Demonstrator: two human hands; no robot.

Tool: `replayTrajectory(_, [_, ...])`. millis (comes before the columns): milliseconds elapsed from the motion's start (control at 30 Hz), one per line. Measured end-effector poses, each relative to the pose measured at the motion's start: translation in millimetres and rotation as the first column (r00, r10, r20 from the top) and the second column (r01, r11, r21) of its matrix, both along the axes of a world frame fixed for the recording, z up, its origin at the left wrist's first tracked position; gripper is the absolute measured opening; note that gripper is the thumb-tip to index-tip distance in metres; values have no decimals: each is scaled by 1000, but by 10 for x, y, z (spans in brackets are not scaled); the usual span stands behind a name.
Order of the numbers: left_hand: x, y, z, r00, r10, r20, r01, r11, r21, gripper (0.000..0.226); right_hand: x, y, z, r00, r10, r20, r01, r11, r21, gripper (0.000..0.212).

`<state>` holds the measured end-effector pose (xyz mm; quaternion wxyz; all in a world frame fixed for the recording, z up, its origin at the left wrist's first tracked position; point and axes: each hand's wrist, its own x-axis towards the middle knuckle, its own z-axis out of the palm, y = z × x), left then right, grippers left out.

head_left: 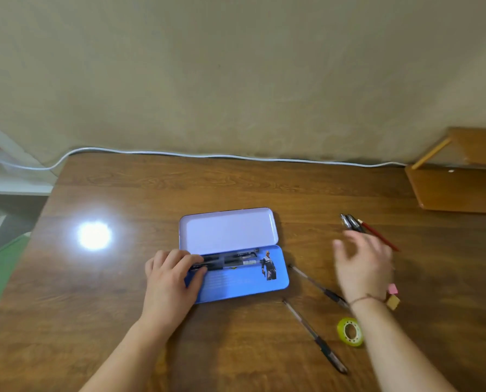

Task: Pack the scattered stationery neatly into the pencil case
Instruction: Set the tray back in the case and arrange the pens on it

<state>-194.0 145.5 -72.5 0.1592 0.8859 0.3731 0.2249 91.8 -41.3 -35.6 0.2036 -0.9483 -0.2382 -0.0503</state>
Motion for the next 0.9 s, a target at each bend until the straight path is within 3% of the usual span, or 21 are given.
replayTrajectory(67, [9, -8, 8, 1000, -2, 5, 2, 1000, -13, 20, 286, -305, -27, 986, -164, -34, 154, 967, -205, 32])
replayTrajectory(133, [23, -29, 21, 1000, -14, 13, 15, 1000, -23, 19, 389, -449, -89, 992, -127, -7, 114, 914, -390, 34])
replayTrajectory(233, [44, -50, 56, 999, 0, 47, 2, 999, -37, 20, 386, -480, -122, 999, -44, 10, 45, 910, -412, 28])
replayTrajectory(333, [80, -70, 120, 994, -7, 108, 7, 1000, -1, 29, 248, -377, -15, 998, 56, 7, -53, 970, -237, 17])
replayTrajectory(400, [165, -132, 223, 987, -116, 115, 105, 990, 92, 42, -21, -235, 138, 978, 203, -50, -205, 978, -39, 12])
replayTrajectory(500, [365, -266, 393, 960, -274, 55, 257, 944, 206, 50, -611, 43, 442, 911, 393, -126, -342, 889, 304, 7])
replayTrajectory(567, [455, -323, 454, 942, -327, 73, 307, 930, 201, 38, -988, 190, 614, 858, 492, -145, -374, 794, 480, 7])
replayTrajectory(633, [461, -355, 483, 904, -381, 192, 360, 923, 137, 21, -1250, 295, 754, 807, 568, -160, -384, 711, 589, 9])
replayTrajectory(700, [416, -403, 512, 857, -374, 355, 394, 919, 16, 22, -1367, 354, 773, 743, 634, -214, -377, 661, 648, 16])
replayTrajectory(800, [364, -498, 565, 820, -151, 553, 371, 875, -311, 33, -1376, 364, 560, 631, 692, -351, -390, 674, 627, 41])
replayTrajectory(900, [387, -588, 647, 800, 48, 598, 298, 834, -465, 40, -1420, 341, 315, 546, 737, -399, -477, 664, 575, 41])
